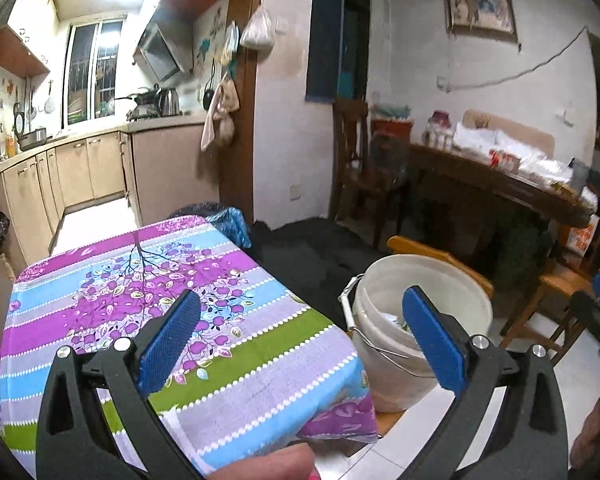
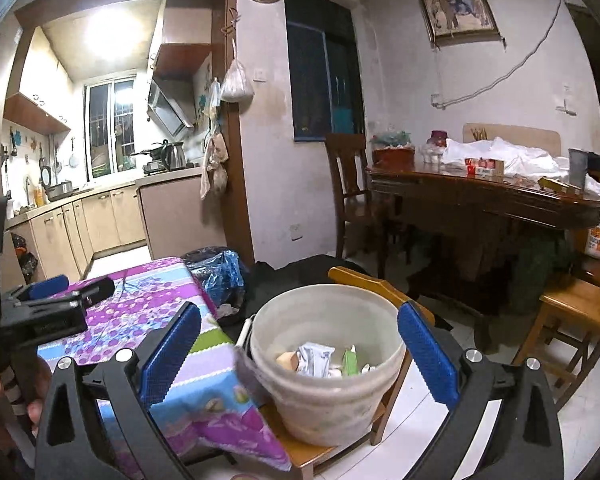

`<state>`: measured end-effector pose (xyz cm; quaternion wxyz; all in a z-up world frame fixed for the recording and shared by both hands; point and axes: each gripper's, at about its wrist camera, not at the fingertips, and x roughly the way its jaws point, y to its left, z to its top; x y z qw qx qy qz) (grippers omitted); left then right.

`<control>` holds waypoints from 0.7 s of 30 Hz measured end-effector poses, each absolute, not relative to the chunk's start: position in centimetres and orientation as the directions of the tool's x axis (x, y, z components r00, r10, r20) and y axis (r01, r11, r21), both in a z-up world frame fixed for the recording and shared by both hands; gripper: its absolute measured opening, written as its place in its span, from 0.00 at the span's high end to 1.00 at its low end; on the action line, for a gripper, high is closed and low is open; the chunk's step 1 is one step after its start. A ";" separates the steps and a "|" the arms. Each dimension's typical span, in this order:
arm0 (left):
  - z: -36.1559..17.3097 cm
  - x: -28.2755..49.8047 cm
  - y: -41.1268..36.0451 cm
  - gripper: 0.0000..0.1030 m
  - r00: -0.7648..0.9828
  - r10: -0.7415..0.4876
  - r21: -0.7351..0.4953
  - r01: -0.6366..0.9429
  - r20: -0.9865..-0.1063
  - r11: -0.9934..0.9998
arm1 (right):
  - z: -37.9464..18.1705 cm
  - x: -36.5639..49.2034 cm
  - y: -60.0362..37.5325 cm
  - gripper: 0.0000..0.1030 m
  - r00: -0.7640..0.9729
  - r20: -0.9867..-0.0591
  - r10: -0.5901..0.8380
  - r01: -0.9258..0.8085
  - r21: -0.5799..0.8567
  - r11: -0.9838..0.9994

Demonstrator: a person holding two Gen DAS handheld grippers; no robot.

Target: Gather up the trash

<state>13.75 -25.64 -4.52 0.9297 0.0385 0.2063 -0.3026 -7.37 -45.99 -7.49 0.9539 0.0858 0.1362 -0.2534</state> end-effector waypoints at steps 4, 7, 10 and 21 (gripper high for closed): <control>-4.4 11.0 -23.8 0.05 0.754 -0.556 -0.039 0.582 -0.350 0.812 | -8.3 -10.3 -41.9 0.05 0.818 -0.278 -0.504 0.539 0.063 0.840; -4.0 9.4 -22.5 0.05 0.759 -0.561 -0.035 0.584 -0.331 0.811 | -8.9 -11.9 -39.8 0.05 0.806 -0.277 -0.523 0.555 0.044 0.831; -3.4 8.0 -20.8 0.05 0.765 -0.567 -0.046 0.583 -0.304 0.811 | -9.2 -13.5 -38.1 0.05 0.806 -0.271 -0.526 0.556 0.045 0.830; -2.7 3.8 -18.5 0.05 0.774 -0.570 -0.032 0.585 -0.276 0.810 | -8.2 -18.6 -34.9 0.05 0.816 -0.203 -0.542 0.566 0.088 0.820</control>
